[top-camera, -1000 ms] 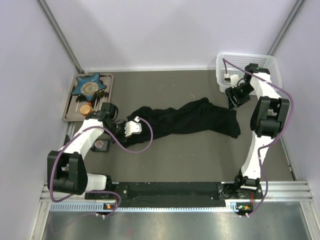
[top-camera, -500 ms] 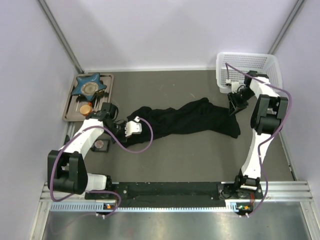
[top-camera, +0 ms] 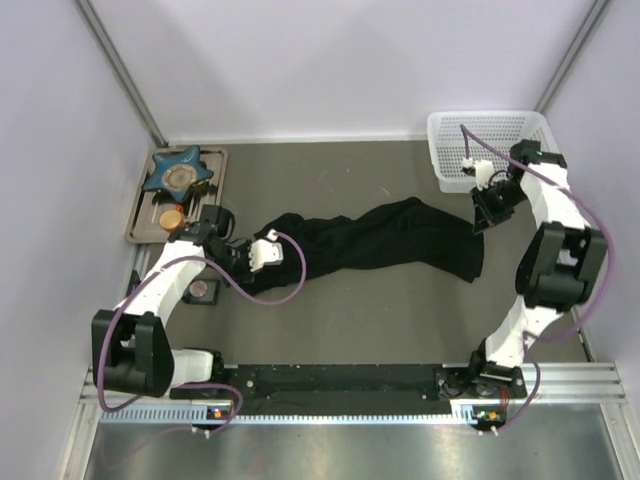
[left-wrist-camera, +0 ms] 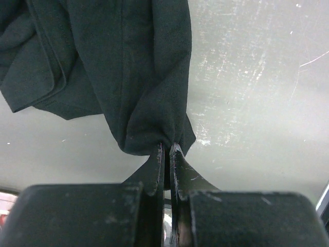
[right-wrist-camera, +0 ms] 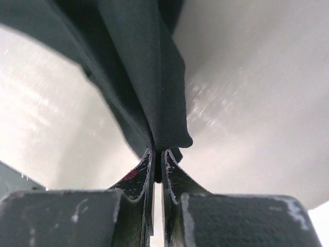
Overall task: Pin the brooch onto the clothing
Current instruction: Flatten out the clothes at the center of the board.
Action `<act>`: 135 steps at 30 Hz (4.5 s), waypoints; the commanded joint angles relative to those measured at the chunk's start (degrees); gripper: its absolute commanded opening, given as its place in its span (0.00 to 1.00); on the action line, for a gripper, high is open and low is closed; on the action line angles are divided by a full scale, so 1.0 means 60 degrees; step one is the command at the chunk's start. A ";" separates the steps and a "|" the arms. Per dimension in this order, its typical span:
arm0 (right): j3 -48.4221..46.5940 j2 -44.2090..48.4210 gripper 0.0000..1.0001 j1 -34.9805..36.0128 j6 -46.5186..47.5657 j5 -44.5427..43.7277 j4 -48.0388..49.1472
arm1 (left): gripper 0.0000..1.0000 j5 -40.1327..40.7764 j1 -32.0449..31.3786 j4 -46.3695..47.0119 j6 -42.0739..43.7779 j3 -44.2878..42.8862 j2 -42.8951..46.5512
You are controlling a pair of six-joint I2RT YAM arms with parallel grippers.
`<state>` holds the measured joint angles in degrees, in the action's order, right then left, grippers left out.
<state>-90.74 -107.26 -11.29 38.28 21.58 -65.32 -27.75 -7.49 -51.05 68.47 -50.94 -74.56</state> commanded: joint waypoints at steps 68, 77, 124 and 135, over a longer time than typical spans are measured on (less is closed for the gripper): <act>0.2262 0.6391 0.00 -0.0726 0.2116 -0.1473 0.0794 | 0.00 -0.2392 -0.0041 -0.3977 0.1256 -0.0740 0.2875; 0.3622 0.6846 0.00 -0.0902 0.2876 -0.1561 0.0560 | 0.50 -0.1220 -0.1506 -0.4824 0.1966 0.1501 0.4532; 0.4415 0.6613 0.00 -0.0887 0.2409 -0.1049 -0.0100 | 0.36 -0.0062 -0.1360 0.1961 0.0791 -0.1558 -0.3730; 0.3639 0.6803 0.00 -0.0887 0.2189 -0.0785 -0.0232 | 0.00 -0.0810 -0.0672 0.0158 -0.0144 -0.2086 -0.0992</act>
<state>-64.97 -67.61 -15.92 52.34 14.59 -66.37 -29.82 -13.67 -45.84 70.61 -60.42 -88.44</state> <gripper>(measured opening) 0.015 0.140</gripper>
